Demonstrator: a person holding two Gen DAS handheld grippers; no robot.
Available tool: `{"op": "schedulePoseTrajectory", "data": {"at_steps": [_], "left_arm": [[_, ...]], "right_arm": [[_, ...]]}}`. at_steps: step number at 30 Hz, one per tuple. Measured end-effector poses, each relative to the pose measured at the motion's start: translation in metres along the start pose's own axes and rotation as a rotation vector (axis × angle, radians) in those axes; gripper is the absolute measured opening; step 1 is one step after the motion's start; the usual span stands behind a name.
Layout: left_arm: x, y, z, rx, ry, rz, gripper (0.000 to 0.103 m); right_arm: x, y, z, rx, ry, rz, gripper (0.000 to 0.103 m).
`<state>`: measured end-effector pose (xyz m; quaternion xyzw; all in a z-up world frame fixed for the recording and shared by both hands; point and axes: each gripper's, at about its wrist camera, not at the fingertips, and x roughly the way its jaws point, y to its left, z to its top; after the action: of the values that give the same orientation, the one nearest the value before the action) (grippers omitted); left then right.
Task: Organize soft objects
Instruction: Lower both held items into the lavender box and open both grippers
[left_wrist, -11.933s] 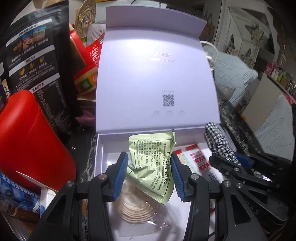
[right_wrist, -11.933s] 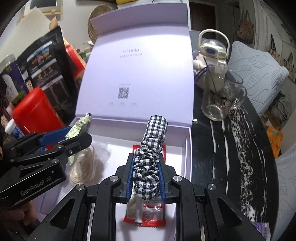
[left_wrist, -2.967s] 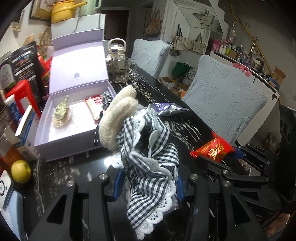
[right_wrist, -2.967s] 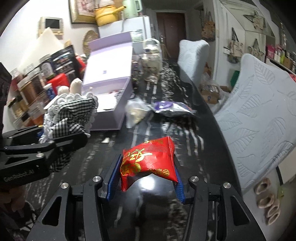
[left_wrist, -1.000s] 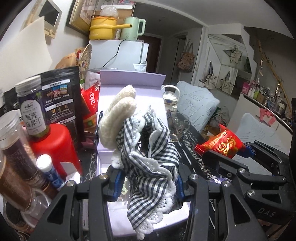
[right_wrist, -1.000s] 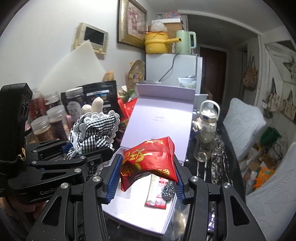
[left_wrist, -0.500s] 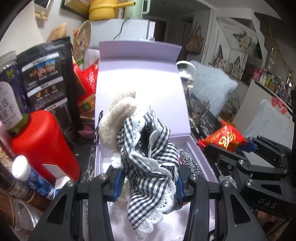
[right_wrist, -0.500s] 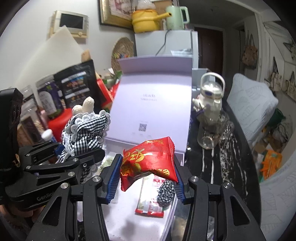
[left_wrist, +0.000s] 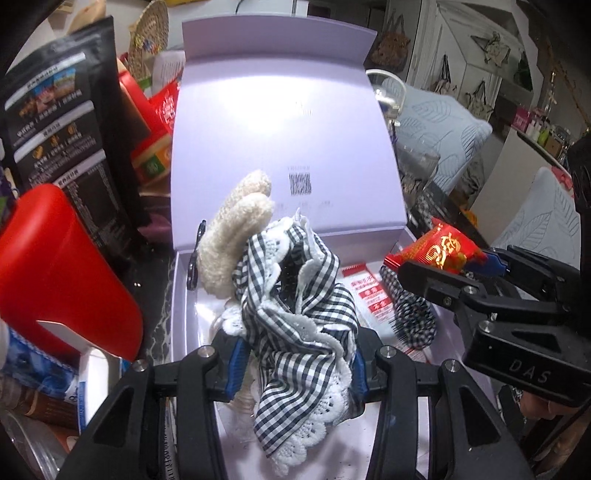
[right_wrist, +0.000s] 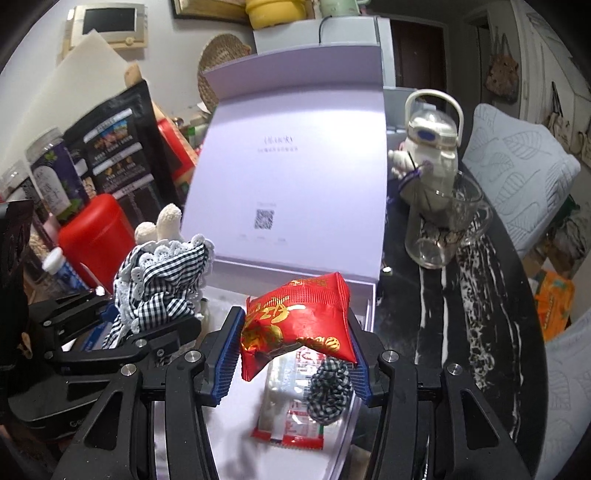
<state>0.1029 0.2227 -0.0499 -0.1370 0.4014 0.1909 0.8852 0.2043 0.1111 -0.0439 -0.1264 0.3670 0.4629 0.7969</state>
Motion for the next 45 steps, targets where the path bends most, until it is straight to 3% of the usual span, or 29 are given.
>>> {"op": "schedulePoseTrajectory", "data": {"at_steps": [12,23,35,40,45], "left_arm": [[0.027,0.008,-0.006,-0.024,0.109,0.025,0.044],[0.037,0.002,-0.003,-0.018,0.129,0.043,0.045],[0.04,-0.004,0.001,-0.002,0.139,0.089,0.047],[0.034,-0.008,0.0,-0.013,0.126,0.086,0.055],[0.019,-0.013,0.002,0.003,0.075,0.112,0.066]], "right_arm": [[0.036,0.0,-0.007,0.0,0.102,-0.03,0.052],[0.056,0.003,-0.006,0.0,0.17,-0.047,0.053],[0.048,0.0,-0.01,0.01,0.17,-0.038,0.057],[0.032,0.0,-0.011,0.007,0.147,-0.051,0.063],[0.014,-0.002,-0.009,0.016,0.117,-0.056,0.064]]}}
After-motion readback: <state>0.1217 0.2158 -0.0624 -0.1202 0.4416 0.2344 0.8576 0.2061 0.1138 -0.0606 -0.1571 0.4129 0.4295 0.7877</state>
